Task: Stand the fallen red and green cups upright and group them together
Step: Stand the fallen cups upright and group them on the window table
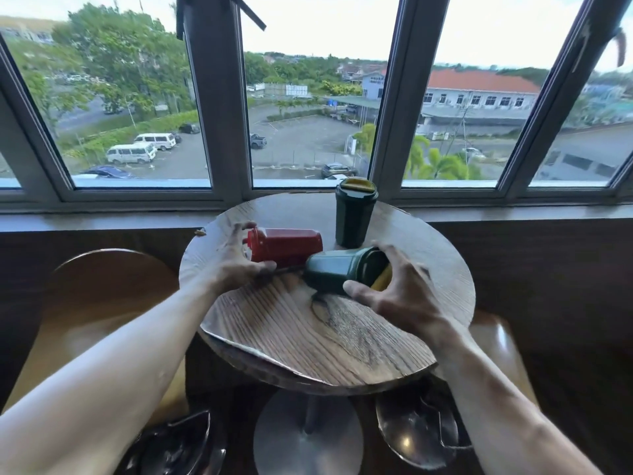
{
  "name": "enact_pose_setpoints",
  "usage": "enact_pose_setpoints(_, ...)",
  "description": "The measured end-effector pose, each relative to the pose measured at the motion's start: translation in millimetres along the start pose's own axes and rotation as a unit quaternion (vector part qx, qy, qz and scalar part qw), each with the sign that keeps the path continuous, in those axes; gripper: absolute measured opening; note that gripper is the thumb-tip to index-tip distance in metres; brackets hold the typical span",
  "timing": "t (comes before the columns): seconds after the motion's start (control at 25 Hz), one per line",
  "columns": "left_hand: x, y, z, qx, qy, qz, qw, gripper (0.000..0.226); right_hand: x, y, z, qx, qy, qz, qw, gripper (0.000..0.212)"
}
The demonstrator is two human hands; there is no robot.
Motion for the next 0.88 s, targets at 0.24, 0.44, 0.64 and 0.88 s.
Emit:
enact_pose_setpoints(0.24,6.9,5.8,-2.2,0.0,-0.019,-0.032,0.999,0.112,21.3,20.6,-32.0,-0.009,-0.114,0.026,0.993,0.08)
enact_pose_setpoints(0.44,9.9,9.1,-4.3,0.008,-0.035,-0.029,0.999,0.11,41.2,33.5,-40.7,0.0,-0.211,0.025,0.977,0.068)
enact_pose_setpoints(0.64,8.1,2.7,-3.0,0.03,-0.091,-0.05,0.994,0.116,43.5,33.2,-37.1,-0.02,-0.244,0.025,0.969,0.088)
enact_pose_setpoints(0.88,7.1,-2.4,-4.3,0.01,-0.064,-0.047,0.997,0.116,36.4,26.9,-49.8,0.086,-0.191,-0.014,0.978,0.109)
Point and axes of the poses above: each hand's wrist, its own y-axis towards the middle knuckle, its own z-axis out of the palm, x = y × z, the point moved 1 cm from there along y, towards the middle knuckle, and after that the axes turned 14 degrees about -y, right-handed, at the moved point
